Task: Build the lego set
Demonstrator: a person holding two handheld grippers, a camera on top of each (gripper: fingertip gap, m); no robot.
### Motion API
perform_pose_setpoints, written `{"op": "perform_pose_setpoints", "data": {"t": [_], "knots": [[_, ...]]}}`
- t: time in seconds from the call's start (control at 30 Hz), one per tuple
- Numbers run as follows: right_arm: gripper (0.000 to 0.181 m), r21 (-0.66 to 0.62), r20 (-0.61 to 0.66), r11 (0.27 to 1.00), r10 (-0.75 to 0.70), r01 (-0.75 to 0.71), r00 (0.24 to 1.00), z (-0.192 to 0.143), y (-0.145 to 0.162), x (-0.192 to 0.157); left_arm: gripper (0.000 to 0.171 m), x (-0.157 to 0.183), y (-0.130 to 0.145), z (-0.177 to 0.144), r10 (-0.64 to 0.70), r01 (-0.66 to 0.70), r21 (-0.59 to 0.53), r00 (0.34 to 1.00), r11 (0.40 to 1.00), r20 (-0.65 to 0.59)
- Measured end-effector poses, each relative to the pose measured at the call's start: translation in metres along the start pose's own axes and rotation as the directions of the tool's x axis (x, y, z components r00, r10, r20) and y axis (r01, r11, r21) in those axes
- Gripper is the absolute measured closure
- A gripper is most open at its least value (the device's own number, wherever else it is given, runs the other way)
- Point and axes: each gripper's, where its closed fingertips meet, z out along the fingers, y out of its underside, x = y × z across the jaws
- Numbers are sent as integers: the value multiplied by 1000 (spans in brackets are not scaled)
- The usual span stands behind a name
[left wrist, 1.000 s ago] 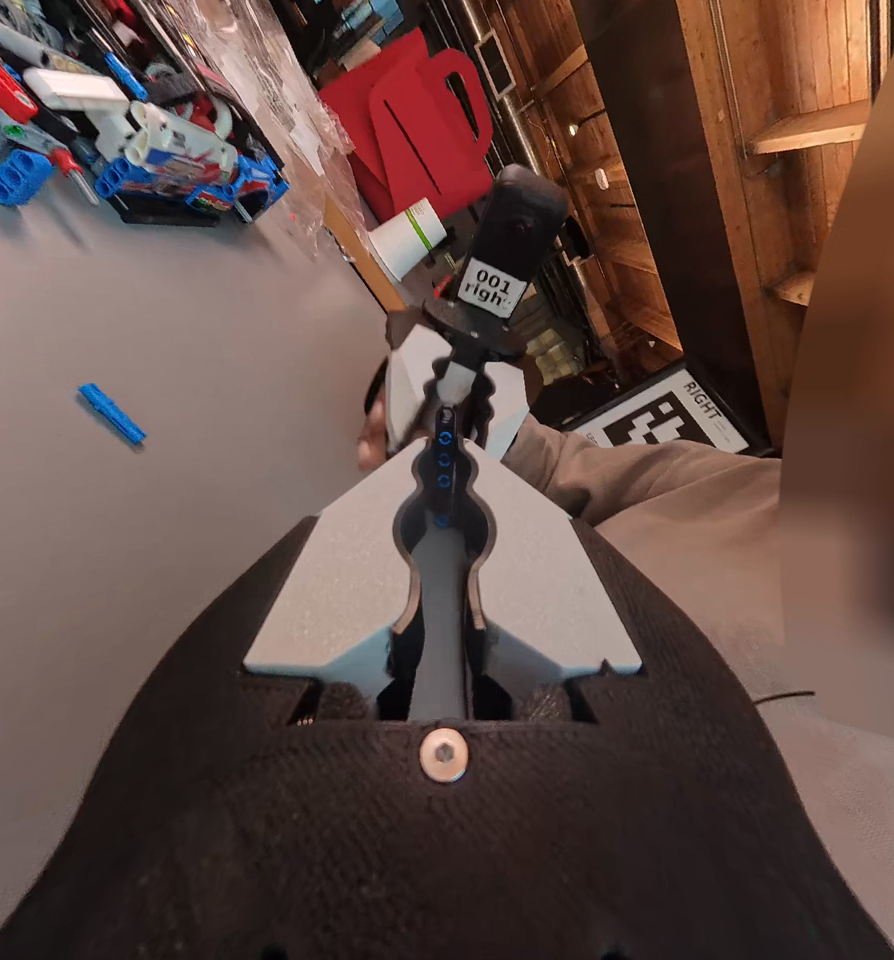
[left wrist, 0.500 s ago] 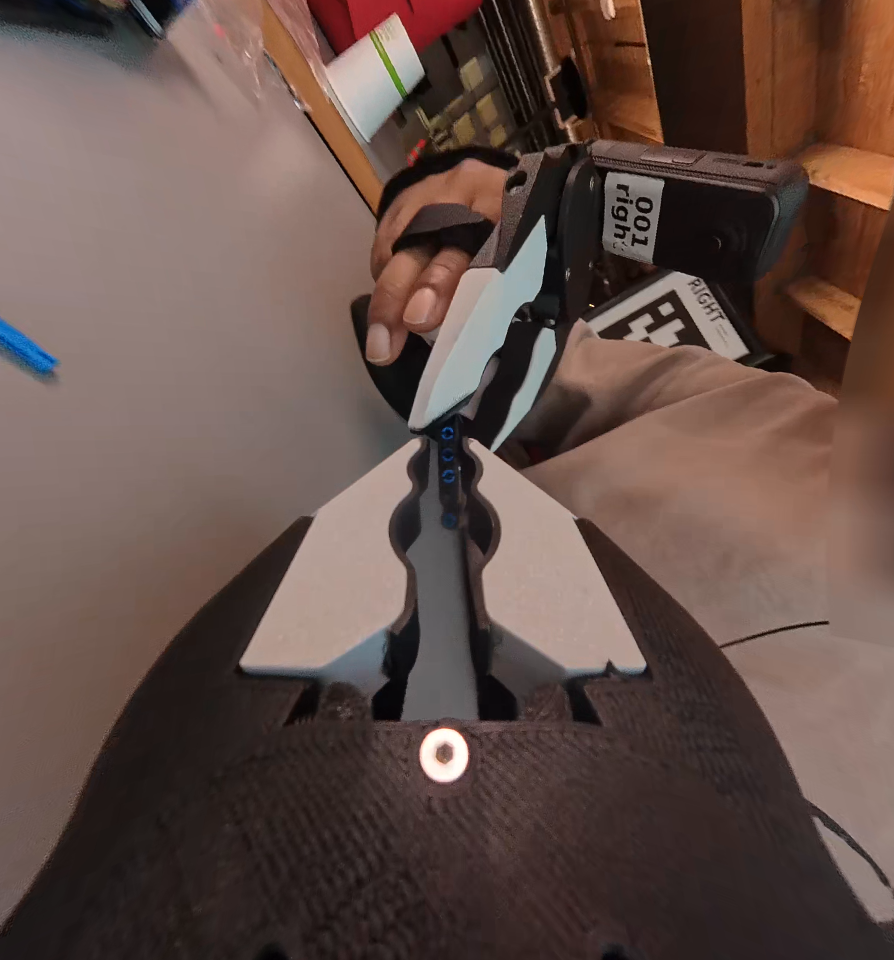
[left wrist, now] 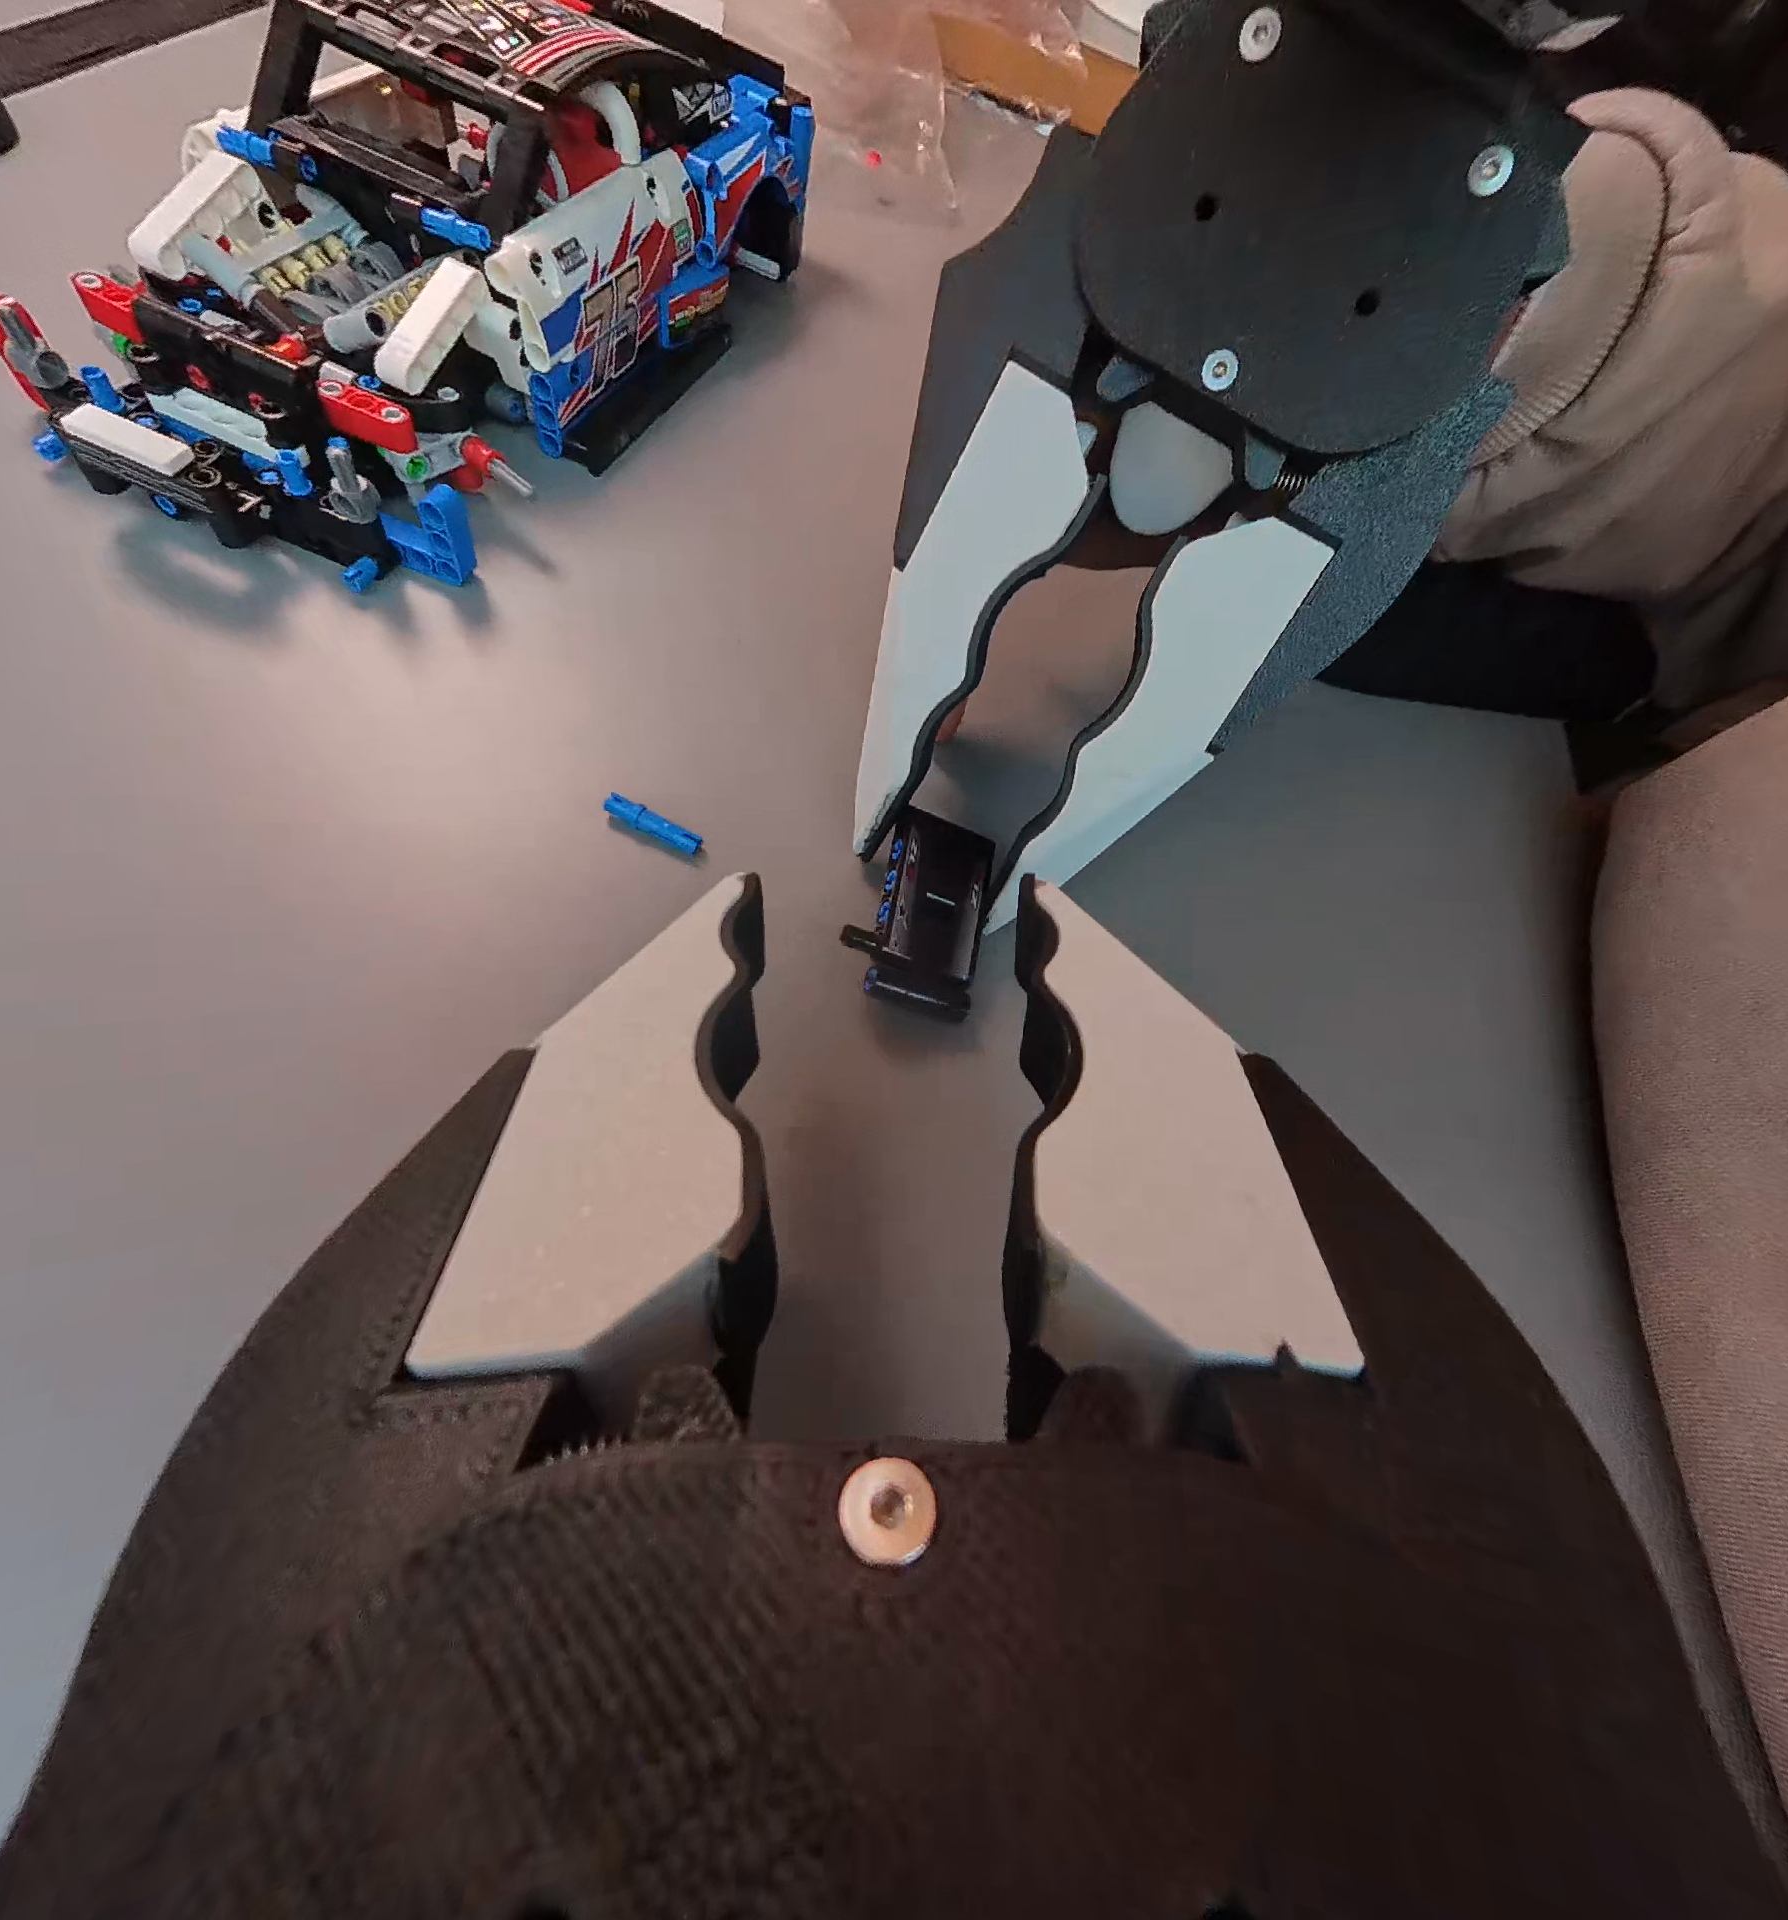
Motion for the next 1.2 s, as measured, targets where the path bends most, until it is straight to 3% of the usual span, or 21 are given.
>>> {"op": "perform_pose_setpoints", "data": {"t": [0.13,0.27,0.4,0.43,0.47,0.5,0.67,0.8,0.97,1.1,1.13,1.2], "knots": [[146,23,-6,999,-30,30,1000,-1,-2,3,124,-8,-3,-1,34,-35,23,997,999,64],[142,258,-5,966,36,-34,999,-29,-22,16,129,-27,-24,-15,42,-72,150,979,986,198],[139,528,-146,849,102,-10,984,-80,-42,56,137,-60,-51,-39,67,-169,222,913,960,403],[148,570,-191,822,129,3,973,-92,-44,69,139,-73,-60,-47,87,-207,211,880,955,467],[181,597,-242,802,151,24,958,-104,-46,83,141,-85,-73,-55,110,-243,198,849,949,517],[181,617,-293,786,170,50,941,-116,-50,100,144,-98,-87,-64,121,-271,193,818,943,562],[181,532,-587,826,200,188,784,-157,-78,215,152,-176,-177,-94,110,-340,186,690,922,716],[154,470,-679,866,231,172,697,-159,-112,313,150,-262,-220,-97,124,-324,95,593,941,795],[153,353,-755,916,161,188,636,-141,-150,380,148,-331,-222,-82,261,-305,-108,518,946,815],[171,255,-781,953,101,166,617,-121,-153,401,167,-352,-210,-77,397,-322,-273,435,907,808],[181,247,-797,954,101,169,595,-121,-151,405,169,-353,-211,-78,427,-358,-291,402,887,810],[181,292,-788,940,133,175,601,-122,-151,406,170,-353,-213,-82,360,-366,-214,398,906,844]]}}
